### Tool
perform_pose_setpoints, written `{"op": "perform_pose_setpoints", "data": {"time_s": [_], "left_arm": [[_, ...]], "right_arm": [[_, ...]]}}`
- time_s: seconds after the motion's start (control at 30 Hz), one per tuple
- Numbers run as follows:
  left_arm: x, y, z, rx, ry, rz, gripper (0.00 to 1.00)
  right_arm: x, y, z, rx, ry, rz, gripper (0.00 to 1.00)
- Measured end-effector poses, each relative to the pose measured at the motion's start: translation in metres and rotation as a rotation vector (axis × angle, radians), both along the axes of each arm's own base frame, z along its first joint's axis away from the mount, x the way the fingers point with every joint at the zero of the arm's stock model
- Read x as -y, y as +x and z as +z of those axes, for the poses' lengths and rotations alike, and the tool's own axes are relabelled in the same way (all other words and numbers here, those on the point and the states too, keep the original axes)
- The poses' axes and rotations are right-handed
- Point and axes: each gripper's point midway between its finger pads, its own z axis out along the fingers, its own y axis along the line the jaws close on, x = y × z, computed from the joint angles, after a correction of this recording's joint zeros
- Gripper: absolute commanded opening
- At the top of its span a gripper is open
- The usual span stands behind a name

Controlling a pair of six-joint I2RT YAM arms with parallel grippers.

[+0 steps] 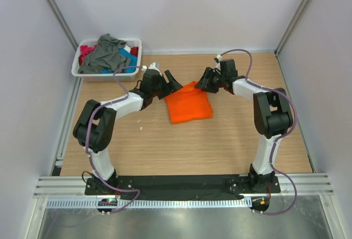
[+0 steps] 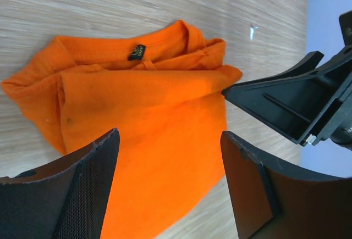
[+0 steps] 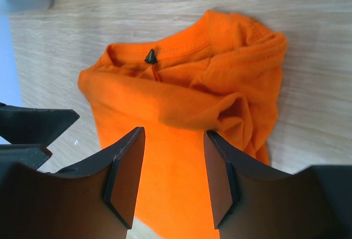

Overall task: Fold and stack the t-shirts
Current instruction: Fold the tshirt

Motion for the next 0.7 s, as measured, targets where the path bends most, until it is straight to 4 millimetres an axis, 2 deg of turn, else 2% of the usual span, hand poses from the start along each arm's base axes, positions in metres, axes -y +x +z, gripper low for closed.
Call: {"op": "perform_pose_setpoints", "data": {"time_s": [0.27, 0.5, 0.7], "left_arm": [[0.004, 0.027, -0.031, -0.026, 0.04, 0.028, 0.75], [-0.004, 0.057, -0.029, 0.005, 0.047, 0.062, 0.74], [-0.015, 0.079, -0.044, -0.019, 0.05, 0.094, 0.73]], "right_arm": [[-0.008, 0.031, -0.026, -0.008, 0.012, -0.014, 0.53], [-0.013, 0.062, -0.02, 0.043, 0.021, -0.028, 0.53], [-0.012, 0.078, -0.022, 0.054, 0.04, -0.054, 0.53]]}}
